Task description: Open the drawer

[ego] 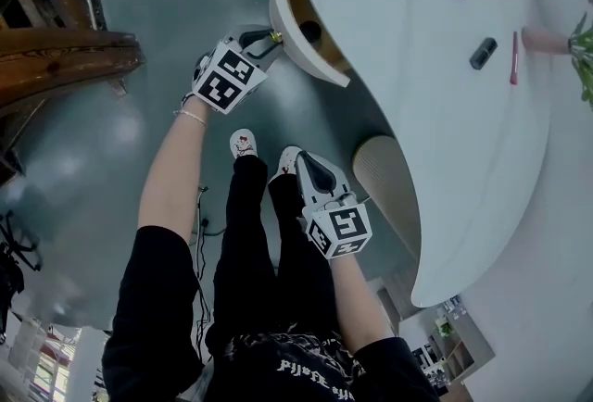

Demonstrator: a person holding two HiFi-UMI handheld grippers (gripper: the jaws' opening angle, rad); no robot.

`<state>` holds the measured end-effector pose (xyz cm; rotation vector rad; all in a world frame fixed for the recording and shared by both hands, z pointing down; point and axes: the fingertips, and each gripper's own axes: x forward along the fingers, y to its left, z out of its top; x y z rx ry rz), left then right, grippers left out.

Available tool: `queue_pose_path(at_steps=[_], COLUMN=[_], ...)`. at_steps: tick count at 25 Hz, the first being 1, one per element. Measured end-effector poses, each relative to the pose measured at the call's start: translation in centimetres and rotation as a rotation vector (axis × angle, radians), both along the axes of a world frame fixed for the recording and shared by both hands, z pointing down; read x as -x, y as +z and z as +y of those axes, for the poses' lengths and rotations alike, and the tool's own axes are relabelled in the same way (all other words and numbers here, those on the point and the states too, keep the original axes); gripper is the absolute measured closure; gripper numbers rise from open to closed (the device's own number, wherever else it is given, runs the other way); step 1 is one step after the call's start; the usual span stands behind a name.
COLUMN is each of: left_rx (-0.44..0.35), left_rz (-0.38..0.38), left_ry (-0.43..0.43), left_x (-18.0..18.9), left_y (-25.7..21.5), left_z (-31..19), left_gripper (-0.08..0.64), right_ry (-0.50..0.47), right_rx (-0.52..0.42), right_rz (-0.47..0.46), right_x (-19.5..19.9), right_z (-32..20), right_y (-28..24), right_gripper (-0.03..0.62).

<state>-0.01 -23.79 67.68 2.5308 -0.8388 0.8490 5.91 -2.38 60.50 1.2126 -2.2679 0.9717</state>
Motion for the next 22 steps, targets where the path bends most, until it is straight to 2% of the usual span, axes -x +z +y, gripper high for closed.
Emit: queue_pose_path(at_steps=[7, 13, 22], left_rx=[0.022, 0.041, 0.068], left_rz=[-0.007, 0.012, -0.015], left_ry=[-0.053, -0.133, -0.182], left_x=[1.1, 2.0, 3.8], left_y=[-0.1, -0.1, -0.1], left_z=[0.8, 1.3, 2.8], left_gripper=[0.436, 0.443, 0.448], right_ry=[0.005, 0.002, -0.037], right_rx=[-0.006, -0.008, -0.016], right_rz=[0.003, 0.002, -0.021], right_x=[0.2, 0.4, 2.1], right_z=[0.7, 1.5, 2.8], right_y=[-0.9, -1.6, -2.9], right_gripper=[0.566, 0.565, 0.566])
